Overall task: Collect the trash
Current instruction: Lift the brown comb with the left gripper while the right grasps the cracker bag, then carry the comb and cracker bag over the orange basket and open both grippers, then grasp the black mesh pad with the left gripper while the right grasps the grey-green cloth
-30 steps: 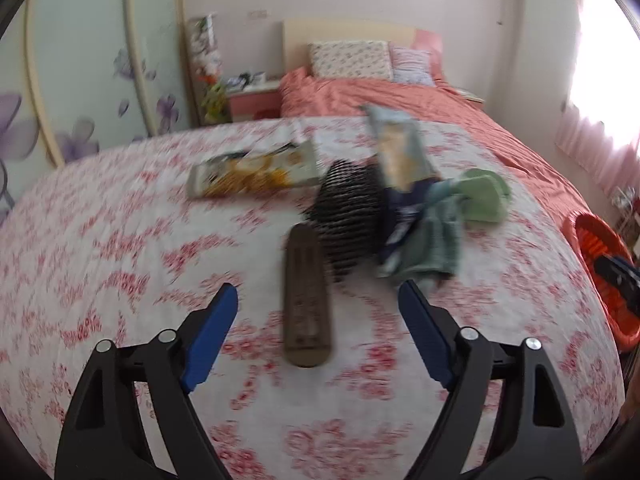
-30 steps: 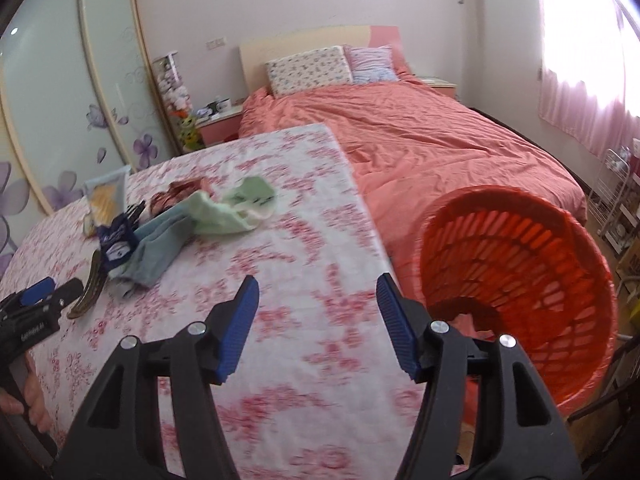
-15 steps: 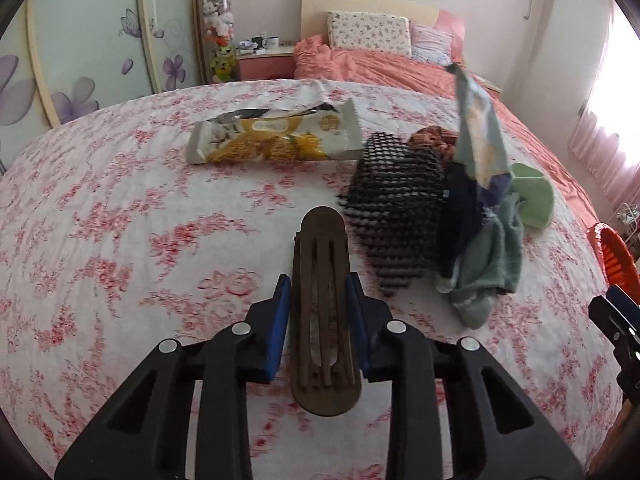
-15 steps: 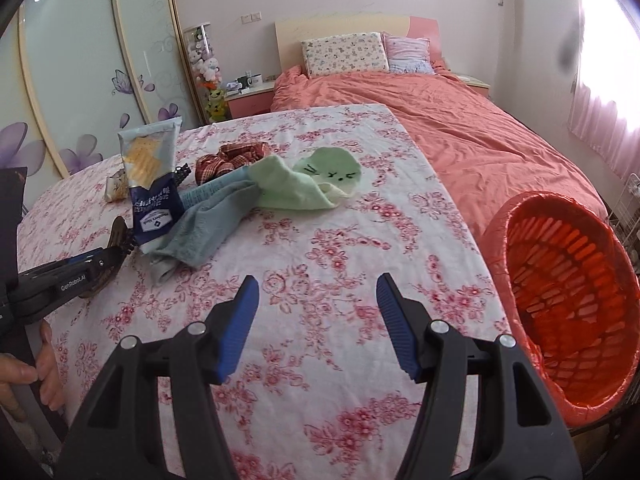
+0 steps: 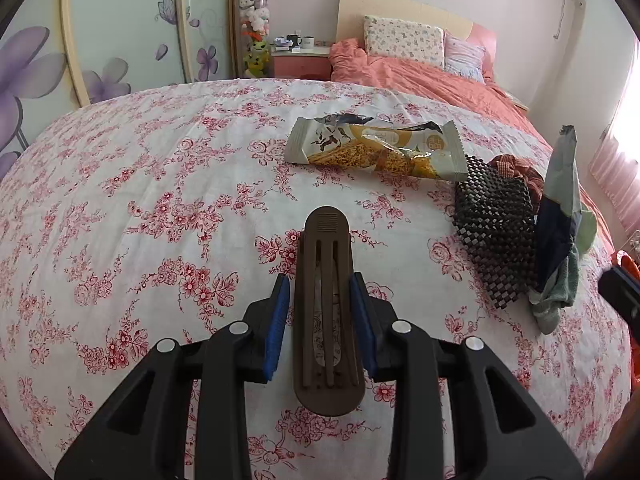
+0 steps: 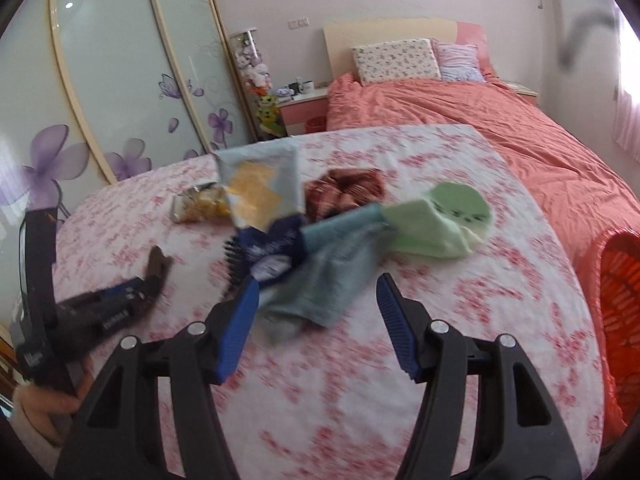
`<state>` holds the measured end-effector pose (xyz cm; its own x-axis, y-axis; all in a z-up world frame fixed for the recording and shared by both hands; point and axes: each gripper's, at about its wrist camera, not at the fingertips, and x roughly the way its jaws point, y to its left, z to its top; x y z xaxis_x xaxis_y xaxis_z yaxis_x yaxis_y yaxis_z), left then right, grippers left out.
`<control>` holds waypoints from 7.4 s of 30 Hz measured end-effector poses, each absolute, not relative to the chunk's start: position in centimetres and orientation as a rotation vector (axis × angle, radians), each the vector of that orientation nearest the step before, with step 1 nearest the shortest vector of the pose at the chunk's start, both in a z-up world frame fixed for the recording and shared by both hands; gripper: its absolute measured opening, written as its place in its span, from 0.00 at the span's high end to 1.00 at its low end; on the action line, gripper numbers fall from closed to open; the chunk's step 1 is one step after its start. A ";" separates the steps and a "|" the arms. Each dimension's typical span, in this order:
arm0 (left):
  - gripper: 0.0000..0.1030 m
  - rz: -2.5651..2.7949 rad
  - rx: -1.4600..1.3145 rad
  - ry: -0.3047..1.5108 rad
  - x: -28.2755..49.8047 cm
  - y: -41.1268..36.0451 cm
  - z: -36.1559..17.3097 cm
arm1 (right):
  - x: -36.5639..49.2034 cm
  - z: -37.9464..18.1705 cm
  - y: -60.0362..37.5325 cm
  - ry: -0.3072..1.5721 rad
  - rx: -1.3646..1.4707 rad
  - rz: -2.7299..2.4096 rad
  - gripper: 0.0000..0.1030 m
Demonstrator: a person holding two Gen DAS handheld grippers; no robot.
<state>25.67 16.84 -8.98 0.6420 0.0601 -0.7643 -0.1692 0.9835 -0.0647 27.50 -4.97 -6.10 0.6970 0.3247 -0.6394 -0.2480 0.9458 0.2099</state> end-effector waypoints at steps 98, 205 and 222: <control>0.68 -0.280 0.031 0.625 22.0 -1.7 2.9 | 22.0 -0.1 -22.0 0.556 0.320 0.072 0.84; 0.57 0.019 -0.194 0.851 24.3 15.3 -7.9 | 29.6 -9.1 -6.5 0.843 0.124 0.292 0.91; 0.68 0.076 -0.075 0.871 26.4 13.5 -9.1 | 29.1 -9.7 -9.6 0.874 0.028 0.196 0.87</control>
